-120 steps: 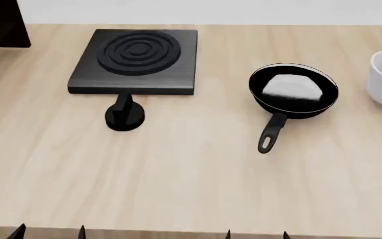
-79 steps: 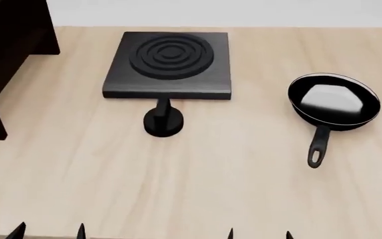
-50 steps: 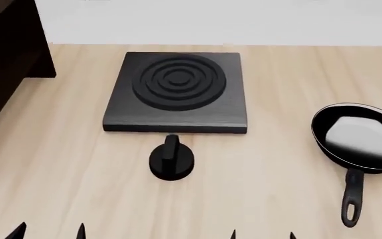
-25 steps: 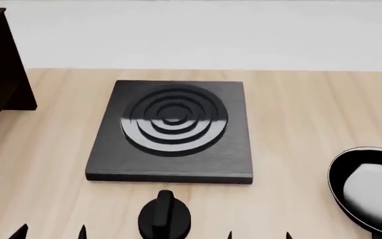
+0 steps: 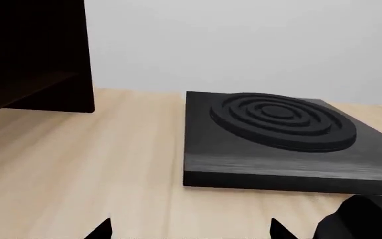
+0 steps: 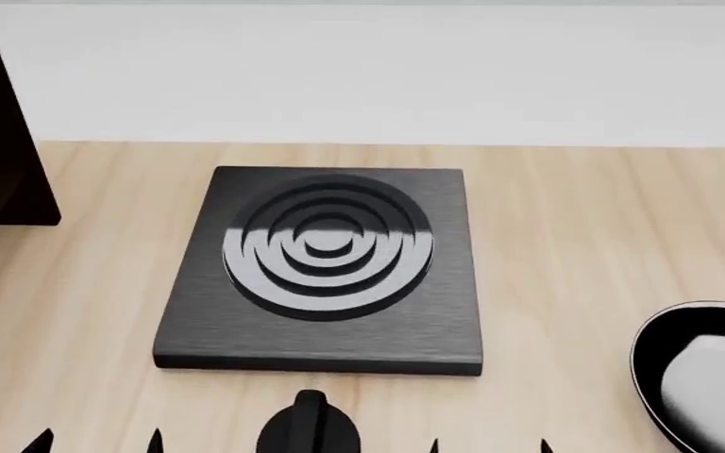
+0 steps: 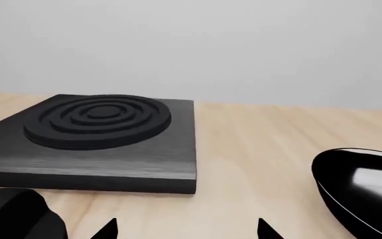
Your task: Put the frying pan on the cabinet shelf.
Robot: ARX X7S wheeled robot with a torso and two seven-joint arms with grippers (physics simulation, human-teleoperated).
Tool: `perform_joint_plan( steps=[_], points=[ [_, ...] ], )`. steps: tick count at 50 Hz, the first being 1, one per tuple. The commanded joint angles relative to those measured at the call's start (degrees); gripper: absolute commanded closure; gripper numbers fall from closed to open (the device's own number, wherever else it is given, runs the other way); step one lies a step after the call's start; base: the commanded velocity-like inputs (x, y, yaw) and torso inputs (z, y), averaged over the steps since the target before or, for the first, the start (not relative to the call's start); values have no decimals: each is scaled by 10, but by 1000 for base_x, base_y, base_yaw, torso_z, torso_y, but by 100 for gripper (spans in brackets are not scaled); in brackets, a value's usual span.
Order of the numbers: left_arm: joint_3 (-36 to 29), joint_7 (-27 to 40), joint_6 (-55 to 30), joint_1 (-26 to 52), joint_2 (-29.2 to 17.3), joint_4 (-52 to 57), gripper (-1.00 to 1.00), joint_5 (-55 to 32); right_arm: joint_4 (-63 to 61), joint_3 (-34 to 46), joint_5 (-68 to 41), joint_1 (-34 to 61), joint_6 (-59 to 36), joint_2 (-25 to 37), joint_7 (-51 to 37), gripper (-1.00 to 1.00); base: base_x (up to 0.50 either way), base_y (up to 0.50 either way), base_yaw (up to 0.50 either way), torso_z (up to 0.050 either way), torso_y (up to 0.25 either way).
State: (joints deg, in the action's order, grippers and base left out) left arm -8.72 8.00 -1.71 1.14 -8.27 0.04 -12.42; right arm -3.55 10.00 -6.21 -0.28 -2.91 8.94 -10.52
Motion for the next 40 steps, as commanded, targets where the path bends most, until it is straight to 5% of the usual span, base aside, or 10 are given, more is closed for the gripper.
perform_joint_plan(
  steps=[1,38,39,40],
  points=[
    [-4,5,-4,-1,-4,4,-100,-6,1,-2,-3,0,14,1,-11,-100,0,0,0,0,0],
    [-35,30,13,0,-17,0,-100,31,2,9,-32,2,14,6,-12,-100,0,0,0,0,0],
    [70,-74,-1,-12,72,5,-100,119,-2,-91,55,-8,0,-82,91,-100,0,0,0,0,0],
    [67,-72,-1,-12,69,6,-100,116,-1,-87,52,-8,1,-79,87,-100,0,0,0,0,0]
  ],
)
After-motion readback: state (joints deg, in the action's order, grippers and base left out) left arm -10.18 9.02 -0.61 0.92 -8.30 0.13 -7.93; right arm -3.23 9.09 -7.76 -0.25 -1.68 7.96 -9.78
